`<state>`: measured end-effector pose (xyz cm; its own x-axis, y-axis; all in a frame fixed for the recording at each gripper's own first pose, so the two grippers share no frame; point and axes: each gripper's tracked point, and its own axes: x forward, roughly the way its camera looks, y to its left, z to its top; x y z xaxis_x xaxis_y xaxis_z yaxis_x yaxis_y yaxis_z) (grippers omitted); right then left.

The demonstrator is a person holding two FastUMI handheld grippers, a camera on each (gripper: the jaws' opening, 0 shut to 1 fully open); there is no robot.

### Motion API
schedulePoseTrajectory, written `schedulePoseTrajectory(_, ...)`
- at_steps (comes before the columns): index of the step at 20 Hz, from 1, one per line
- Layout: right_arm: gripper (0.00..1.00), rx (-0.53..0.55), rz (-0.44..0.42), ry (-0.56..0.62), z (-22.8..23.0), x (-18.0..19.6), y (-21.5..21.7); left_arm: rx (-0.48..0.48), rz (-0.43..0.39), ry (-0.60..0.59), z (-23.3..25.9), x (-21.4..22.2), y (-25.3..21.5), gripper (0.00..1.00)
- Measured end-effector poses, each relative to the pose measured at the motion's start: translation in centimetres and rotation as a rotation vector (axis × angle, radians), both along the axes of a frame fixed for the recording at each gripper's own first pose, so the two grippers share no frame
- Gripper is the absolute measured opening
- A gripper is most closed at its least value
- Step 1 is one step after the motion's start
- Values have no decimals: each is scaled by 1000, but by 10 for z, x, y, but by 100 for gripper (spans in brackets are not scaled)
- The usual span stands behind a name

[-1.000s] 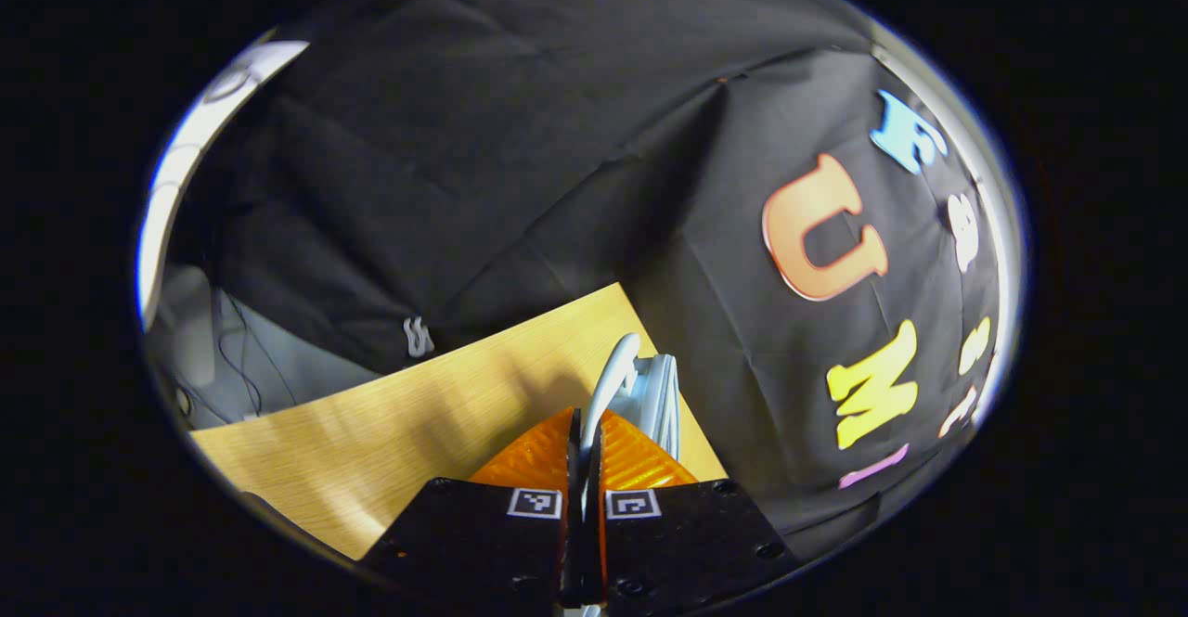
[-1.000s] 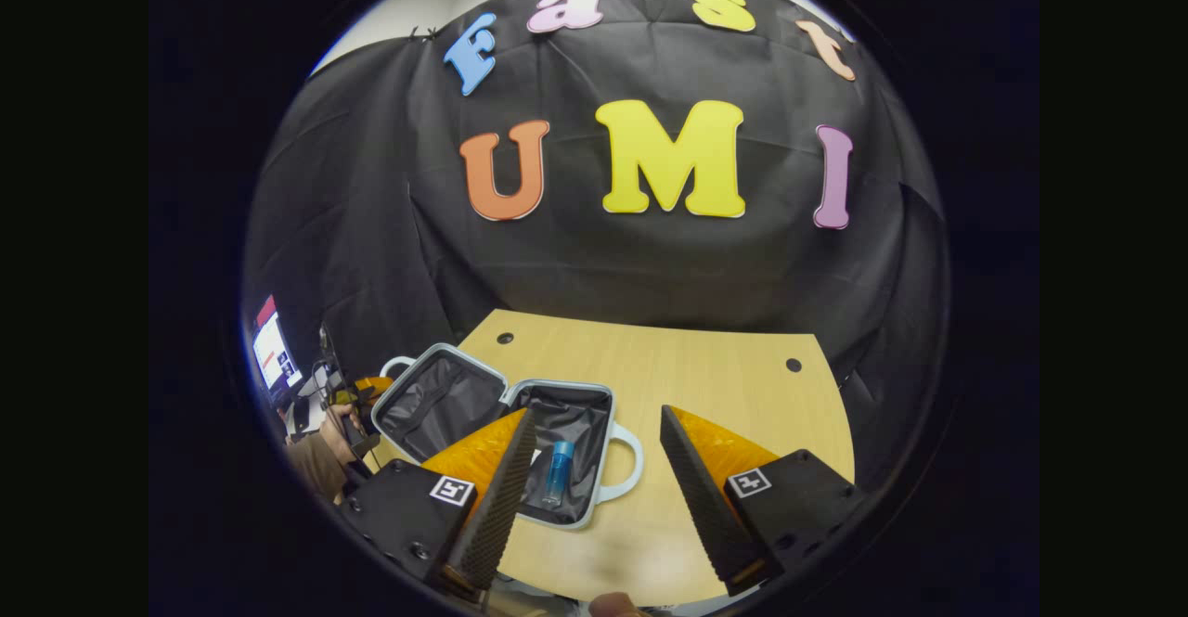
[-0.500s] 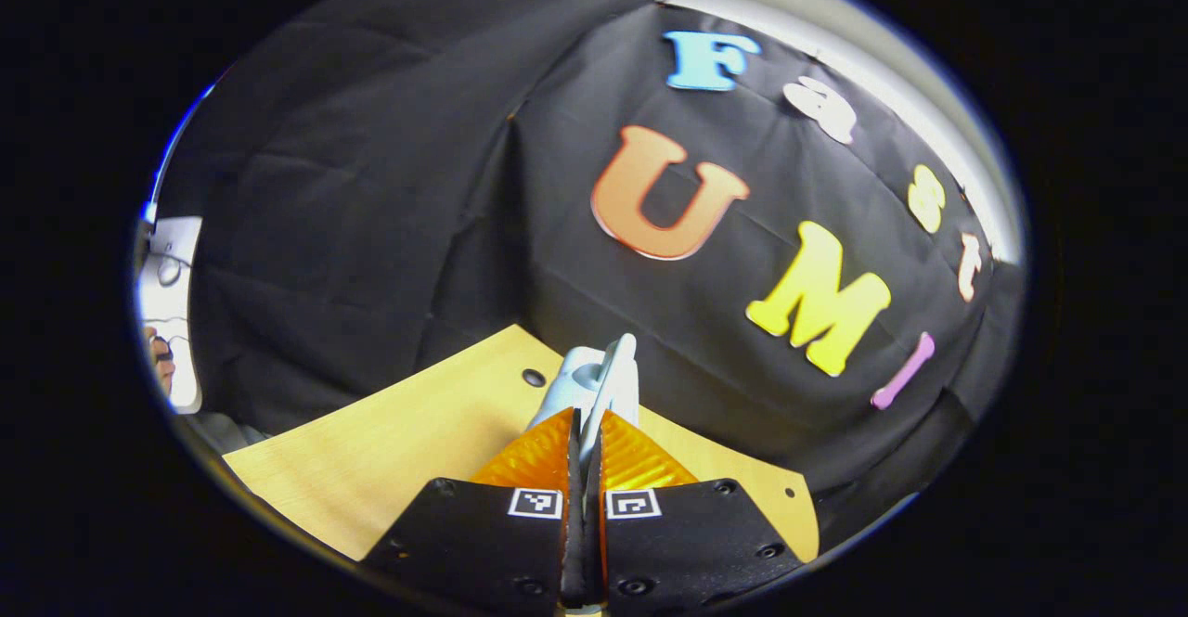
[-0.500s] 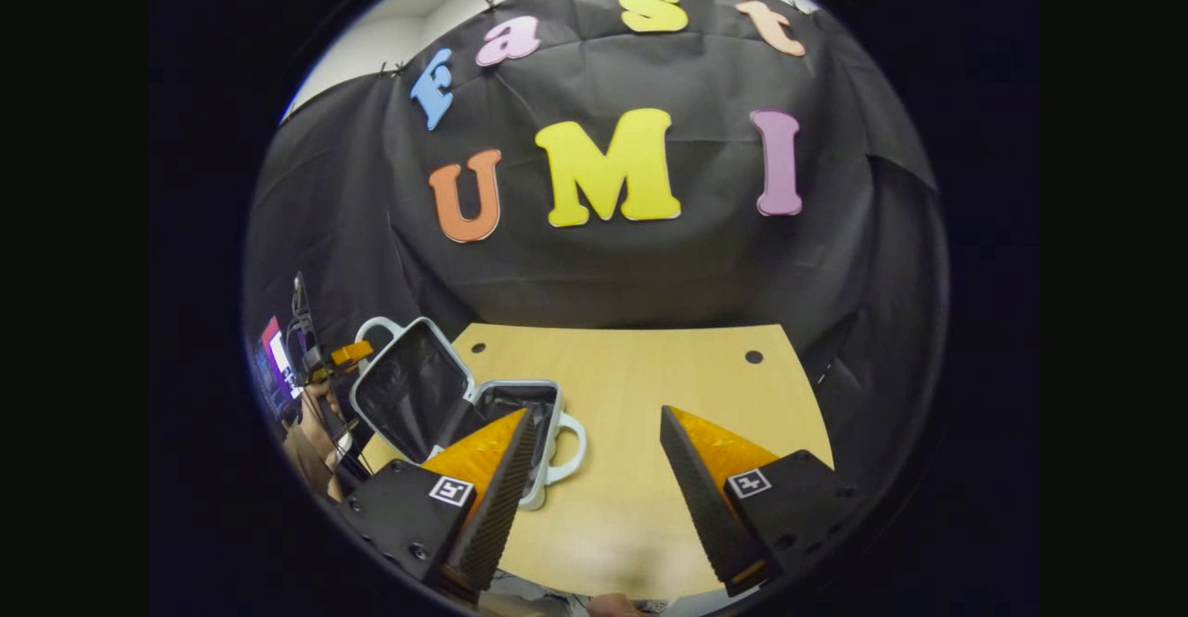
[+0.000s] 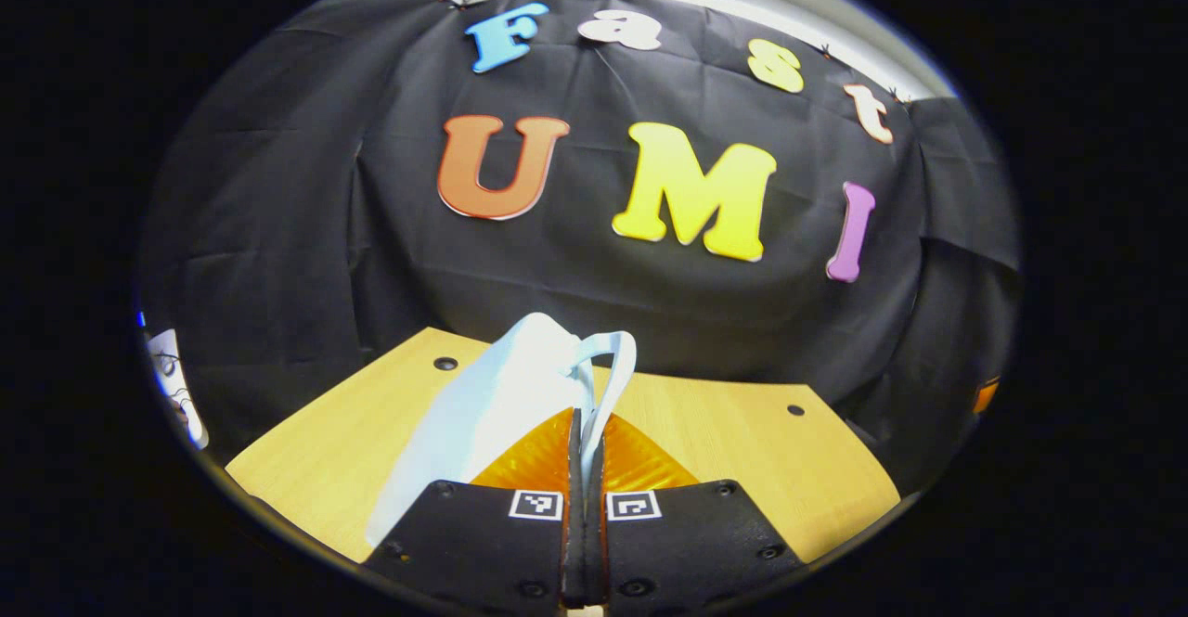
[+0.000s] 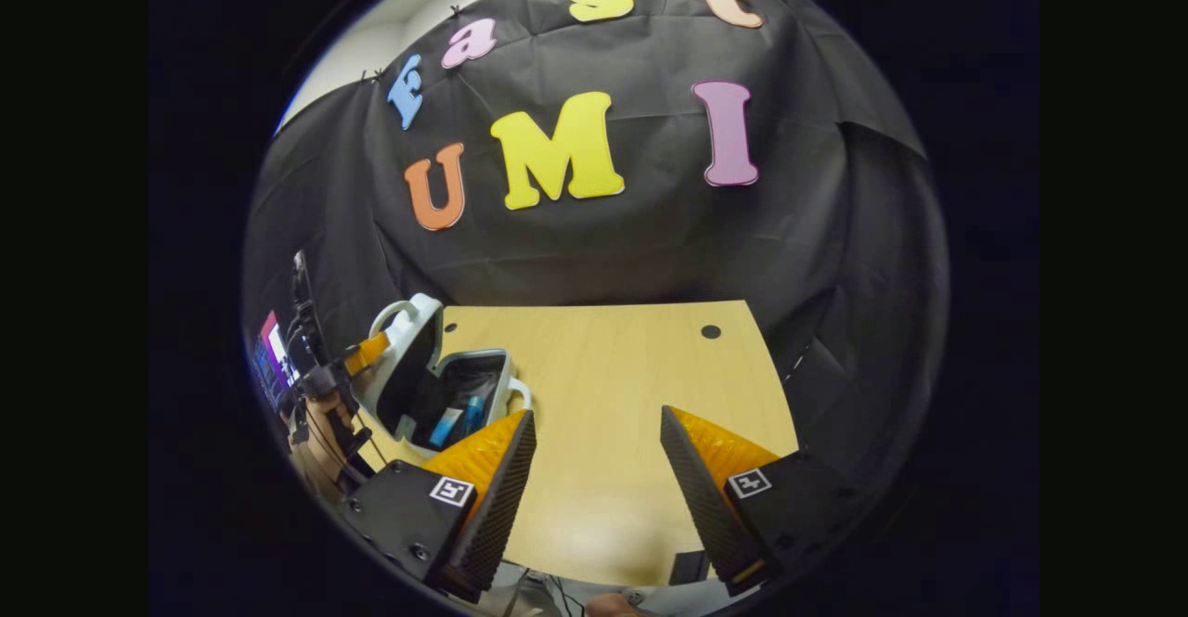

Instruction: First open the suitcase, pack the skin care products into it, and then close the suitcase.

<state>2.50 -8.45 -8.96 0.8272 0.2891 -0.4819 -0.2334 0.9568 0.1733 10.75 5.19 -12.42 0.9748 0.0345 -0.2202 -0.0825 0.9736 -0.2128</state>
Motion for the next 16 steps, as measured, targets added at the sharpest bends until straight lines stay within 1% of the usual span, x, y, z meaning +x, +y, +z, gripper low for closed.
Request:
schedulePoseTrajectory(1, 75, 4, -4, 0, -1, 0, -6, 25, -12, 20, -7, -4, -15, 3)
schedulePoseTrajectory(2, 75, 5, -9, 0, -3, -1, -11, 71, -27, 36, -16, -5, -30, 3)
schedulePoseTrajectory(3, 80, 3, -10, -1, -5, -1, -14, 125, -47, 54, -27, -7, -45, 4)
schedulePoseTrajectory(4, 80, -1, -13, -5, -7, -1, -15, 176, -73, 75, -38, -8, -56, 4)
schedulePoseTrajectory(6, 80, -4, -24, -3, -12, 0, -15, 241, -124, 121, -63, -10, -73, 3)
schedulePoseTrajectory(7, 80, 0, -31, 2, -14, 0, -14, 262, -143, 138, -72, -7, -79, 4)
schedulePoseTrajectory(8, 76, 4, -38, 6, -16, -1, -13, 280, -165, 158, -83, -8, -84, 4)
schedulePoseTrajectory(9, 81, 2, -44, 8, -17, -1, -13, 316, -190, 174, -92, -13, -92, 4)
schedulePoseTrajectory(11, 80, -5, -58, 8, -17, 0, -12, 424, -249, 214, -116, -20, -105, 3)
schedulePoseTrajectory(12, 81, -5, -61, 8, -19, 0, -11, 455, -277, 240, -131, -25, -111, 3)
schedulePoseTrajectory(13, 76, -9, -65, 9, -19, 0, -10, 475, -295, 261, -144, -27, -114, 3)
schedulePoseTrajectory(14, 81, -13, -70, 9, -19, 0, -9, 506, -297, 269, -148, -27, -111, 4)
schedulePoseTrajectory(15, 81, -13, -74, 11, -21, -7, -7, 535, -303, 251, -149, -24, -111, 3)
schedulePoseTrajectory(16, 81, -12, -76, 19, -22, -9, -5, 543, -313, 257, -151, -25, -113, 3)
